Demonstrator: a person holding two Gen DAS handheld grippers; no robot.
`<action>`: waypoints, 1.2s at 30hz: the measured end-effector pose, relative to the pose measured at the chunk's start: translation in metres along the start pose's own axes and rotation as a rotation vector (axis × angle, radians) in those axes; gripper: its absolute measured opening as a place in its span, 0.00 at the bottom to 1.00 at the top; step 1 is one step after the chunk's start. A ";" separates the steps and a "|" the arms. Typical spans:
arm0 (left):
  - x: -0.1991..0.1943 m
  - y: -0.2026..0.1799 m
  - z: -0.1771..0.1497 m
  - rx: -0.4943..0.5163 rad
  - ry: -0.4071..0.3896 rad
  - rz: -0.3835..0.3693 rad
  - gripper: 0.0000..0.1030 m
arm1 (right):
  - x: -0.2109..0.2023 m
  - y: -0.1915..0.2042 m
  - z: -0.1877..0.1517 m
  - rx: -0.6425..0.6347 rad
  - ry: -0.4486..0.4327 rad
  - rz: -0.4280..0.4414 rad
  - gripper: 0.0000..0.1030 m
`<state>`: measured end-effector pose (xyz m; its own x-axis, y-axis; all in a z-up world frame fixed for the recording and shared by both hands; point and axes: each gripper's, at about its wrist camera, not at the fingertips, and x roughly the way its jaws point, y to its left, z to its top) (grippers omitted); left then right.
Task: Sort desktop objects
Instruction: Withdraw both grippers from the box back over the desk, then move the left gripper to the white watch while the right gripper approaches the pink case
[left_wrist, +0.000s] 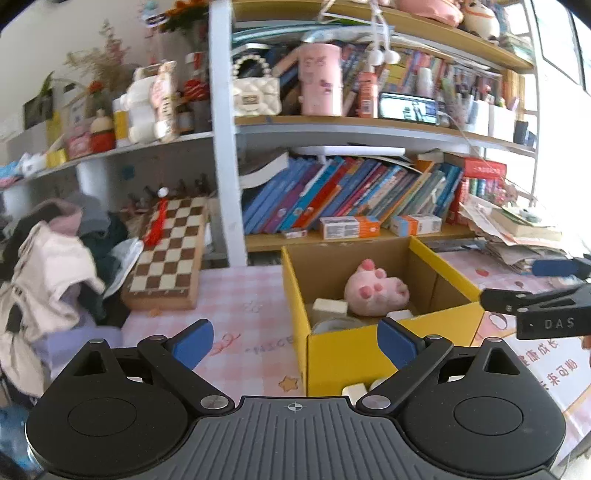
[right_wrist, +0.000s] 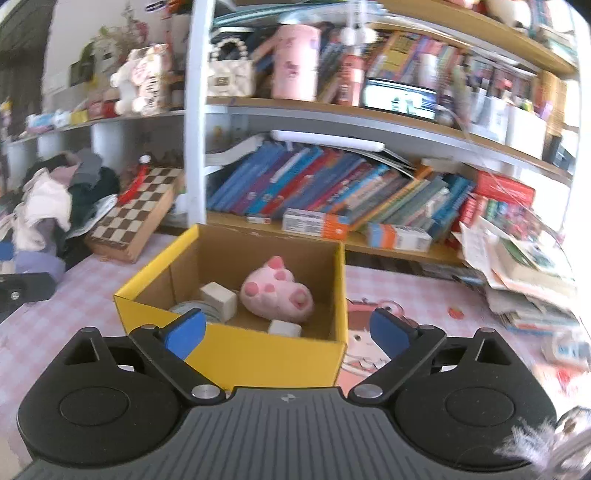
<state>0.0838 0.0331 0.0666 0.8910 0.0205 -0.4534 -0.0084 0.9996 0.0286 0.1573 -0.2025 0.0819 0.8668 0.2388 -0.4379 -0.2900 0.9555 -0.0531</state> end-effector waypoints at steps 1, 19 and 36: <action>-0.002 0.002 -0.004 -0.012 0.000 0.007 0.94 | -0.002 0.000 -0.004 0.017 -0.001 -0.015 0.96; -0.011 0.002 -0.067 -0.044 0.132 0.028 0.95 | -0.023 0.024 -0.081 0.054 0.145 -0.095 0.98; -0.013 -0.017 -0.095 -0.007 0.221 -0.015 0.95 | -0.021 0.055 -0.110 -0.013 0.301 0.020 0.98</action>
<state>0.0294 0.0183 -0.0123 0.7698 0.0091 -0.6383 -0.0001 0.9999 0.0142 0.0784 -0.1744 -0.0103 0.7018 0.1940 -0.6854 -0.3128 0.9484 -0.0519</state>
